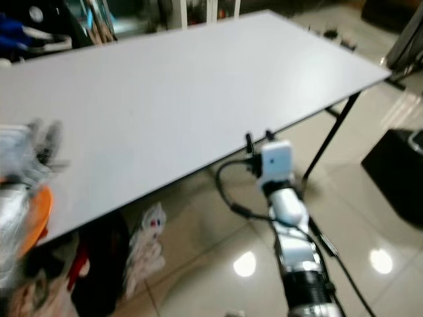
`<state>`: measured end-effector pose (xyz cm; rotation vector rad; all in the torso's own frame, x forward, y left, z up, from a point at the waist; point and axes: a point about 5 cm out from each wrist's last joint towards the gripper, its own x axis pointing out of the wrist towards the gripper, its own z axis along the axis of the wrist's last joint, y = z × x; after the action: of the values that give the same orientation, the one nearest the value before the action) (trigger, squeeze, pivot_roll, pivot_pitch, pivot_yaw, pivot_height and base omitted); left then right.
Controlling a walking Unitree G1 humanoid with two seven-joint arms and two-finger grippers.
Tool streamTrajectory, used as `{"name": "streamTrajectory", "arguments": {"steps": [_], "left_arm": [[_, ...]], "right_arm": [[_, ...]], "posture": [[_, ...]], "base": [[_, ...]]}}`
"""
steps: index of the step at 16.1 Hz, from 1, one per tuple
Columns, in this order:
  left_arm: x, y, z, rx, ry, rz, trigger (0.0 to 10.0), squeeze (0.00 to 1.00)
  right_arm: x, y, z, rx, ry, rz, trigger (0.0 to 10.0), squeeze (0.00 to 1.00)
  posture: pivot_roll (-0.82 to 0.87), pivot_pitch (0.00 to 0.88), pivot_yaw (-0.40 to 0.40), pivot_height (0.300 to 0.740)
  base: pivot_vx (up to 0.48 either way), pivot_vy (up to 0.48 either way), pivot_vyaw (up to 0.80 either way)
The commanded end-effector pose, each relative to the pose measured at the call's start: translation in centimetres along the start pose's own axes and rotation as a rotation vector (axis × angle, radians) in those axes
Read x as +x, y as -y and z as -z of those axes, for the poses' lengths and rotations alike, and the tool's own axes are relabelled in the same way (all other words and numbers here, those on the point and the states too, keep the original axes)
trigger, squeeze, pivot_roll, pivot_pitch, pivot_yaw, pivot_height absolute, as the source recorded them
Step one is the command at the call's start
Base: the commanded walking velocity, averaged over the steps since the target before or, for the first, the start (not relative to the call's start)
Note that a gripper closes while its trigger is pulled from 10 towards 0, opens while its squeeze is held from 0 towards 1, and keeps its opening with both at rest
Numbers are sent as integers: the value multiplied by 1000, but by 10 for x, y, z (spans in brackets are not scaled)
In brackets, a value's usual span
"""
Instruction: Setting the table
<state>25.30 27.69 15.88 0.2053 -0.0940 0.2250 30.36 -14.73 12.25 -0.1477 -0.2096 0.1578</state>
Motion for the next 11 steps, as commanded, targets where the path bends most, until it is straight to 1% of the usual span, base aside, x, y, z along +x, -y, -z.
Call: {"name": "streamTrajectory", "arguments": {"steps": [1,2,3,4,5,6,7,8,9,10,11], "left_arm": [[-3,-15,-14,-10,31,-59,10000,0],[-5,-14,-15,-11,33,-64,10000,0],[-7,-7,-18,-22,34,-55,10000,0],[-8,6,-21,-48,32,-28,10000,0],[-5,27,-26,-58,39,41,10000,0],[-4,31,-23,-64,22,62,10000,0],[-2,37,-17,-56,-23,93,10000,0],[-1,42,-14,-65,-42,99,10000,0],[1,51,-10,-88,-68,112,10000,0],[1,59,-7,-92,-82,121,10000,0],[1,64,-4,-97,-91,125,10000,0]], "right_arm": [[0,-8,3,16,-14,-47,10000,0],[1,-10,3,30,-12,-60,10000,0],[4,-15,2,52,-18,-78,10000,0],[7,-19,2,48,-18,-84,10000,0],[11,-25,0,93,-11,-87,10000,0],[12,-25,1,95,-16,-78,10000,0],[12,-25,4,98,-31,-68,10000,0],[11,-23,6,92,-49,-56,10000,0],[10,-21,8,103,-61,-47,10000,0],[9,-19,9,98,-61,-43,10000,0],[8,-19,9,93,-64,-43,10000,0]], "posture": [[-16,0,6,740],[-1,0,0,740],[4,0,0,740],[7,0,1,740],[1,0,13,740],[-6,0,20,740],[-12,0,22,740],[-27,0,29,740],[-29,0,29,740],[-39,0,32,740],[-53,0,34,740]], "base": [[0,0,0],[0,0,0],[0,0,794],[0,0,788],[0,0,763],[0,0,738],[0,0,744],[0,0,669],[0,0,0],[0,0,0],[0,0,0]]}}
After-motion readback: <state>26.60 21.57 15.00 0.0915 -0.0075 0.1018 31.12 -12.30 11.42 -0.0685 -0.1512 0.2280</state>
